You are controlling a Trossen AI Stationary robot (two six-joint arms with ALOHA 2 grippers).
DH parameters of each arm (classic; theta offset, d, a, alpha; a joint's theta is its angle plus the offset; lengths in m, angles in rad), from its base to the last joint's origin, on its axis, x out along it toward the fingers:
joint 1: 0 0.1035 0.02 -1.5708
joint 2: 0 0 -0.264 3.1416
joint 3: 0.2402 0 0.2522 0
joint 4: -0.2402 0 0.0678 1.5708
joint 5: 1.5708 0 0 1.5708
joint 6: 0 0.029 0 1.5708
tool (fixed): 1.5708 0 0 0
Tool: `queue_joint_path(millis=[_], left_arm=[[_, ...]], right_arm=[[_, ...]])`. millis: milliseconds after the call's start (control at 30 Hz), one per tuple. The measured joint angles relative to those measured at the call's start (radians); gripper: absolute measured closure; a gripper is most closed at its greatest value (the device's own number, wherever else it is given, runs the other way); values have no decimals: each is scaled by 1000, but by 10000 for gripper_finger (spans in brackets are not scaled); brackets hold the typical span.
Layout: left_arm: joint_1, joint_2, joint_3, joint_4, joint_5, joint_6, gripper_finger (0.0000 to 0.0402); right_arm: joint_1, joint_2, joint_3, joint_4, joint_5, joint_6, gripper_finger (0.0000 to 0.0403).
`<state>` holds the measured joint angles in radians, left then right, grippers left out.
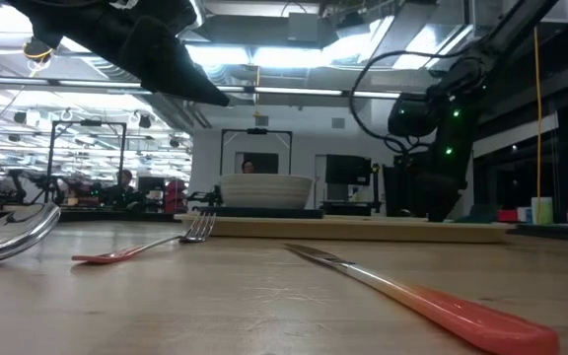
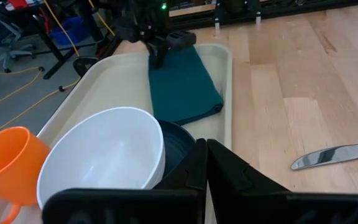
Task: Set up tray
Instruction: Put the green napkin to the right of the green plate on the gray serving tray
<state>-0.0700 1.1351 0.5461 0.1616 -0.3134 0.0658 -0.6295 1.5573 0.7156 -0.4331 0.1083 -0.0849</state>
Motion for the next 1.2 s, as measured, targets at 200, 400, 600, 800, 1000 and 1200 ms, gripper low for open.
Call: queue_joint_path(millis=[200, 400, 600, 800, 1000, 1200], left_arm=[[0, 0, 0, 0, 0, 0, 397], [0, 0, 0, 0, 0, 0, 399], [0, 0, 0, 0, 0, 0, 398], [0, 0, 0, 0, 0, 0, 398], [0, 0, 0, 0, -2, 0, 400], [0, 0, 0, 0, -3, 0, 397]], right_arm=[[-14, 22, 7, 87, 90, -58, 401], [-43, 25, 39, 104, 112, -147, 401], [-79, 24, 39, 200, 112, -257, 402], [-96, 16, 40, 198, 73, -260, 402], [-63, -46, 41, 162, -117, -260, 401], [64, -95, 41, 123, -104, -321, 401]])
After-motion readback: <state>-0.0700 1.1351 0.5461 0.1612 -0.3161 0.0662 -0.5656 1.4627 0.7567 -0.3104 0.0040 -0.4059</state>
